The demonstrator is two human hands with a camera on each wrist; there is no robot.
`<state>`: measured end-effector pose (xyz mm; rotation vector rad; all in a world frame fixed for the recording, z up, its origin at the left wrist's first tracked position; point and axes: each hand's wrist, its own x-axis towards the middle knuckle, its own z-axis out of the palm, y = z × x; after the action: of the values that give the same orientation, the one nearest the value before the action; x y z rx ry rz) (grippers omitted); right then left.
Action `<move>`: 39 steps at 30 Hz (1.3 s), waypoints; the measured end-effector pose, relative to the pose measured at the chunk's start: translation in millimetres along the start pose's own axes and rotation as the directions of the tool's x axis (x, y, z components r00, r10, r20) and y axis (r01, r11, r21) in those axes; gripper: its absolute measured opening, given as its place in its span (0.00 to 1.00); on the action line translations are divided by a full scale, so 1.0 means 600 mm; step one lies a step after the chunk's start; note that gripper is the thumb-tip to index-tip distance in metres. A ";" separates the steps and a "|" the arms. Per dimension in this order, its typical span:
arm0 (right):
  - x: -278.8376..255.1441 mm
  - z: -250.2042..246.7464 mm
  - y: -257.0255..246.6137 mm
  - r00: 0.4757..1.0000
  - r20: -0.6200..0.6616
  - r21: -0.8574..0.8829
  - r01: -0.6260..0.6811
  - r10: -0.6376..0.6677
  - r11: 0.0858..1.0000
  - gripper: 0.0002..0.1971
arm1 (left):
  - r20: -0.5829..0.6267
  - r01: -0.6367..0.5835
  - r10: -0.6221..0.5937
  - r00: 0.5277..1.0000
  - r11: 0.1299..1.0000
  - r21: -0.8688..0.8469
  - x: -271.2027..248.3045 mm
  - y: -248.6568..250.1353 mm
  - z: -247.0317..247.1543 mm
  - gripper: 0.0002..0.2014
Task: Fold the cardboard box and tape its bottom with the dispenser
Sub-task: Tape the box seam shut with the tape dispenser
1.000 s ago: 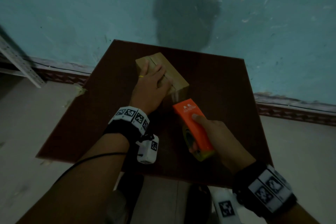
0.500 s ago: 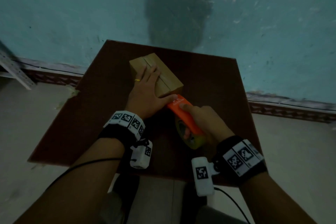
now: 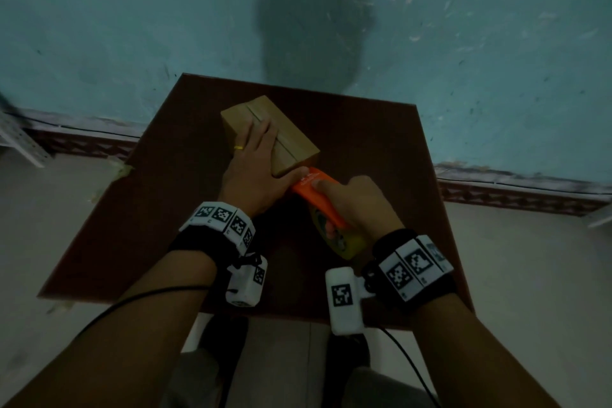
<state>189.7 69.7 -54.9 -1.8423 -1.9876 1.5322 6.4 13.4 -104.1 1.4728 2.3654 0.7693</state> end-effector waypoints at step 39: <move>0.058 -0.053 0.065 0.840 -0.487 -0.446 -0.007 -0.237 0.895 0.22 | -0.031 -0.011 0.016 0.999 0.983 0.184 0.001 0.012 0.012 0.55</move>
<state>227.2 108.8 -83.5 -1.9394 -2.1935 0.4595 14.7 18.8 -106.4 1.5591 2.5112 0.5949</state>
